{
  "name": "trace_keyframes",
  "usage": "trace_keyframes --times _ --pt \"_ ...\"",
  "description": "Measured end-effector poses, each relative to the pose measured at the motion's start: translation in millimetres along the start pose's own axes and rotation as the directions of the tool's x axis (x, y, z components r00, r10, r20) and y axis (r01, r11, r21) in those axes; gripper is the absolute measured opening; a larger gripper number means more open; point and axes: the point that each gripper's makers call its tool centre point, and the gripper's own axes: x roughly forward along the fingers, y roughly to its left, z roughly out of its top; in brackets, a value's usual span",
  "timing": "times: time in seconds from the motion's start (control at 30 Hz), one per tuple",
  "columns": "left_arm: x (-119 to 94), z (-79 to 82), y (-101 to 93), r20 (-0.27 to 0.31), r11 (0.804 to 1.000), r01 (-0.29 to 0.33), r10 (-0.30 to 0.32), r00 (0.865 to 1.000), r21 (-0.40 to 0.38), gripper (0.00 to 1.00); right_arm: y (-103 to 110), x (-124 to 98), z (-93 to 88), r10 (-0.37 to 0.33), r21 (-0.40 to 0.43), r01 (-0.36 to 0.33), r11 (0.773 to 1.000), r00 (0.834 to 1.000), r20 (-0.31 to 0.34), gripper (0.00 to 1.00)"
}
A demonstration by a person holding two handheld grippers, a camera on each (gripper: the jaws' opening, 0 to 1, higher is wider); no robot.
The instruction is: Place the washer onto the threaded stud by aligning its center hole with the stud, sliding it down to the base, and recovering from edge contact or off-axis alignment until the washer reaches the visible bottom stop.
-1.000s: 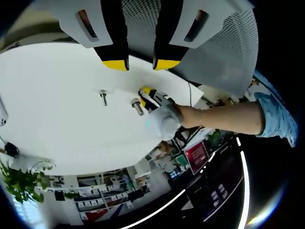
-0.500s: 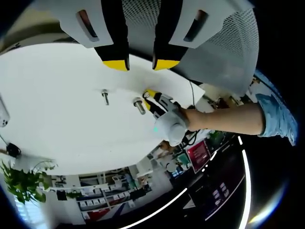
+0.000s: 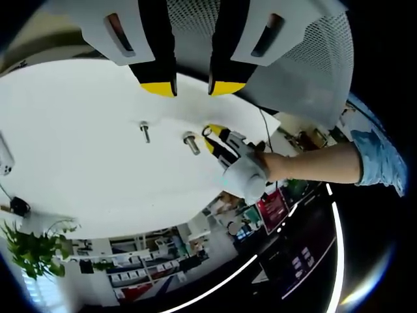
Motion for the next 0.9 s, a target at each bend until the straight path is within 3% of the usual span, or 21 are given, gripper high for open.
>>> trace_keyframes --times 0.5,0.9 --pt "-20.3 -0.4 10.2 0.055 0.999 -0.034 0.036 0.998 -0.035 0.19 -0.5 -0.9 0.7 -0.010 0.003 0.010 1.000 1.000 0.006 0.22" --pt "-36.6 16.1 28.8 0.110 0.995 -0.055 0.063 0.992 -0.078 0.19 -0.9 -0.6 0.2 -0.008 -0.002 0.008 1.000 1.000 -0.002 0.22"
